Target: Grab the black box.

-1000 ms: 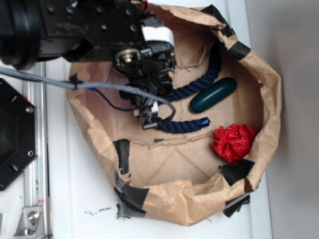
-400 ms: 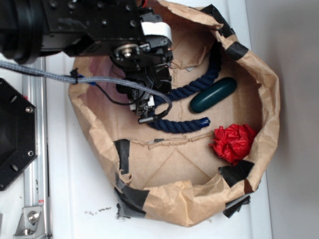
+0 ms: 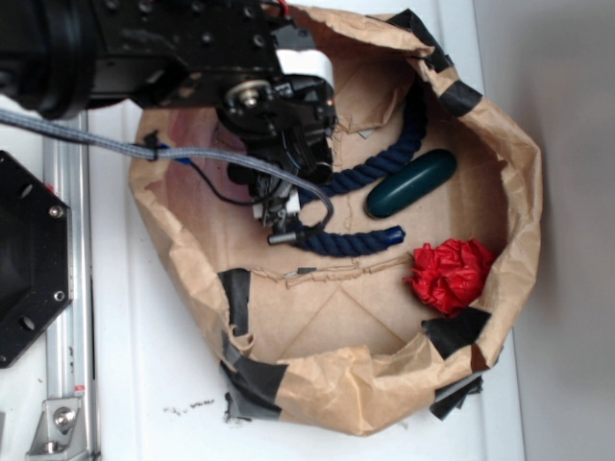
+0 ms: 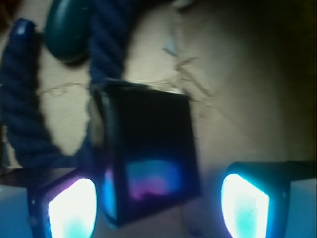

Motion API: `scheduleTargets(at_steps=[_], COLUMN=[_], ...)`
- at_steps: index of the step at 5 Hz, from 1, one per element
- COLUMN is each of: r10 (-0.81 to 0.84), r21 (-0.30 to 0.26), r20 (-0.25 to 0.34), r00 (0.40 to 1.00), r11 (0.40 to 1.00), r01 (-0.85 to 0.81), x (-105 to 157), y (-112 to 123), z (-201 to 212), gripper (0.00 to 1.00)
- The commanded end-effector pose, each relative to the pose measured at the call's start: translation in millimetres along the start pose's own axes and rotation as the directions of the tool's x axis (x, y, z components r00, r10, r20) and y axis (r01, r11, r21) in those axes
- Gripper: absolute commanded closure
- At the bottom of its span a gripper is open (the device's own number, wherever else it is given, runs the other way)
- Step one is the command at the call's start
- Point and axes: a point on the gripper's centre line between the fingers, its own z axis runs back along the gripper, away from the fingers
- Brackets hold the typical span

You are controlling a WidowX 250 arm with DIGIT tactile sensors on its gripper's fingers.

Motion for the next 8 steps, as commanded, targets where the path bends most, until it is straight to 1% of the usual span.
scheduleTargets(at_steps=[1, 2, 3, 4, 5, 8], r10=[-0.165, -0.171, -0.15, -0.124, -0.118, -0.134], r21=[0.046, 0.068, 0.096, 0.074, 0.072, 0.105], r20=[0.093, 0.051, -0.006, -0.028, -0.021, 0.029], r00=[0.982, 0.984, 0.989, 0.992, 0.993, 0.991], r11=[0.986, 0.984, 0.984, 0.989, 0.99, 0.986], r01=[0.161, 0.167, 0.15, 0.125, 0.119, 0.13], x=[17, 28, 32, 31, 27, 25], y=[-7, -7, -2, 11, 10, 6], z=[16, 1, -20, -33, -29, 4], gripper=[0.0, 0.0, 0.0, 0.0, 1.0, 1.0])
